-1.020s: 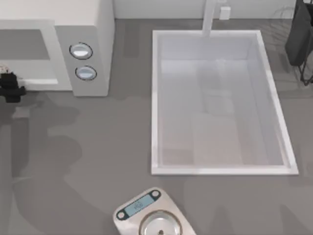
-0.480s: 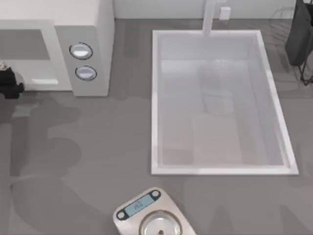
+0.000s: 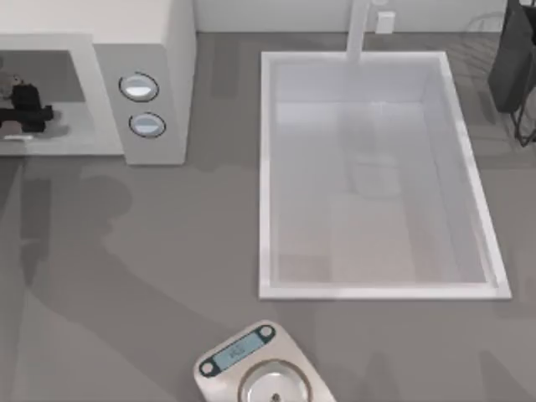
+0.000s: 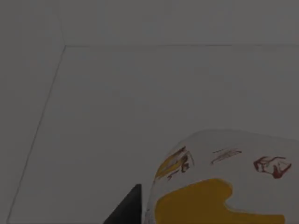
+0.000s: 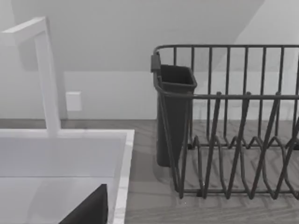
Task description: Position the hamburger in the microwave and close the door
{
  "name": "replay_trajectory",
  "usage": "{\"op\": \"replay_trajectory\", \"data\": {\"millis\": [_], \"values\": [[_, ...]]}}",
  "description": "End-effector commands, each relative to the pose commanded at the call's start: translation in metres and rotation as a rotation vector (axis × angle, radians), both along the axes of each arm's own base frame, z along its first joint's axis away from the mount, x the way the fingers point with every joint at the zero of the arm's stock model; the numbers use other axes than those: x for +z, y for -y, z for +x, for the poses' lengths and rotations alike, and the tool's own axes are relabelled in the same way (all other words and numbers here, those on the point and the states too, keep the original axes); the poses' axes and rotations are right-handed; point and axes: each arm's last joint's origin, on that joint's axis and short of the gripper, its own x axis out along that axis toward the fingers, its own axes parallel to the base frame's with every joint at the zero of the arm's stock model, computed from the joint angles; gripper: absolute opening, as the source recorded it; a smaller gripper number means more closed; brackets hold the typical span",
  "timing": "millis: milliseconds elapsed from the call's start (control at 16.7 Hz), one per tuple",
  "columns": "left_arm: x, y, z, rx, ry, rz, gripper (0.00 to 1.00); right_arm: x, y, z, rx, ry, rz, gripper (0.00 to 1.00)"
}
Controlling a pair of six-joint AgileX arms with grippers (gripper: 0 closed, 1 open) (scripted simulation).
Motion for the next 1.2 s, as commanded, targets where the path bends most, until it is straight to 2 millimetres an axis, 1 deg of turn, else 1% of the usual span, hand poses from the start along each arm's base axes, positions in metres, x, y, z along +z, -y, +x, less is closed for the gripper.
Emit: {"op": "replay_trajectory", "data": {"millis": [180,300,360,480,720,1200], "values": [[0.0,0.0,0.039,0.004,0.017,0.001,0.0,0.0,0.0,0.0,0.0,0.0,0.0,1.0],[0.0,0.002,0.059,0.005,0.023,0.001,0.0,0.0,0.0,0.0,0.0,0.0,0.0,1.0],[-0.001,0.003,0.065,0.005,0.022,0.0,0.0,0.0,0.0,0.0,0.0,0.0,0.0,1.0],[-0.005,0.004,0.072,0.006,0.013,-0.001,0.0,0.0,0.0,0.0,0.0,0.0,0.0,1.0],[-0.006,0.004,0.073,0.006,0.01,-0.002,0.0,0.0,0.0,0.0,0.0,0.0,0.0,1.0],[-0.006,0.004,0.073,0.006,0.01,-0.002,0.6,0.0,0.0,0.0,0.0,0.0,0.0,1.0]]}}
